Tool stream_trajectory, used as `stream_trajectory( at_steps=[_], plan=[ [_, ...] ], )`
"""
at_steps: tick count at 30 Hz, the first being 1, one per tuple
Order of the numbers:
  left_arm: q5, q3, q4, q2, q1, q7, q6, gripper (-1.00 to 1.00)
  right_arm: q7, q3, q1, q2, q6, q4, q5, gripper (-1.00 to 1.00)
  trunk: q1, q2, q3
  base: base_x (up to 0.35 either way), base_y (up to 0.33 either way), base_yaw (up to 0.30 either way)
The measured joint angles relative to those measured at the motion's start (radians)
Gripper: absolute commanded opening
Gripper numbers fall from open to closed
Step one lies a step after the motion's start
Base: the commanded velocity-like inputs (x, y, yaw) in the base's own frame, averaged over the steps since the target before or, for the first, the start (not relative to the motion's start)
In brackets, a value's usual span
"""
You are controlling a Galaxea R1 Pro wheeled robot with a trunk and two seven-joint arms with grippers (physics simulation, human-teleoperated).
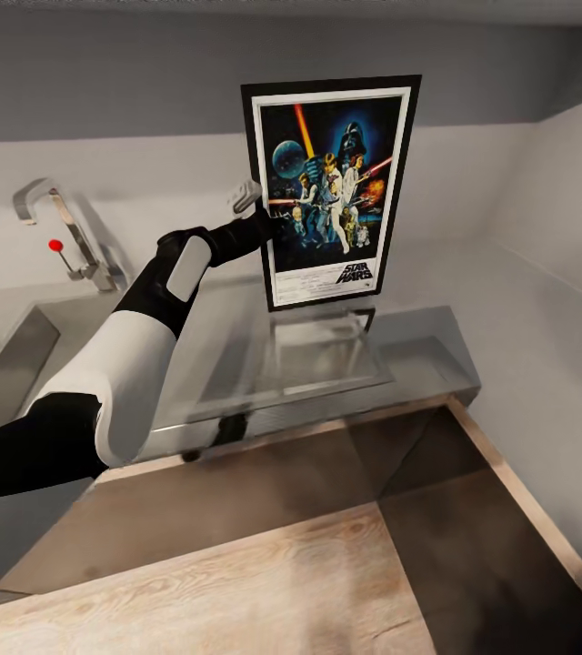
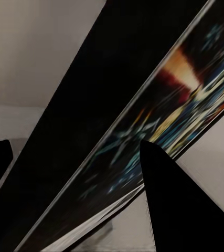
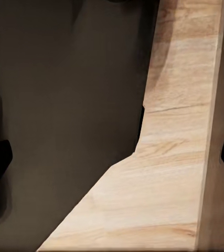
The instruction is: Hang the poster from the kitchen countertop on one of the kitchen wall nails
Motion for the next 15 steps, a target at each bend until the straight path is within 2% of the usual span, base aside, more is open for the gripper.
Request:
stream_trajectory(
  at_steps=[3,6,15],
  plan=[
    [0.0,0.0,0.0,0.0,0.0,-0.001,0.0,-1.0,0.0,0.0,0.0,0.0,0.0,0.0,0.0,1.0,0.0,0.0,0.0,-0.241,0.028,0.0],
    [0.0,0.0,0.0,0.0,0.0,-0.001,0.0,-1.0,0.0,0.0,0.0,0.0,0.0,0.0,0.001,1.0,0.0,0.0,0.0,-0.085,0.02,0.0],
    [0.0,-0.002,0.0,0.0,0.0,-0.002,0.001,-1.0,0.0,0.0,0.0,0.0,0.0,0.0,0.0,1.0,0.0,0.0,0.0,-0.192,0.155,0.0]
  ],
)
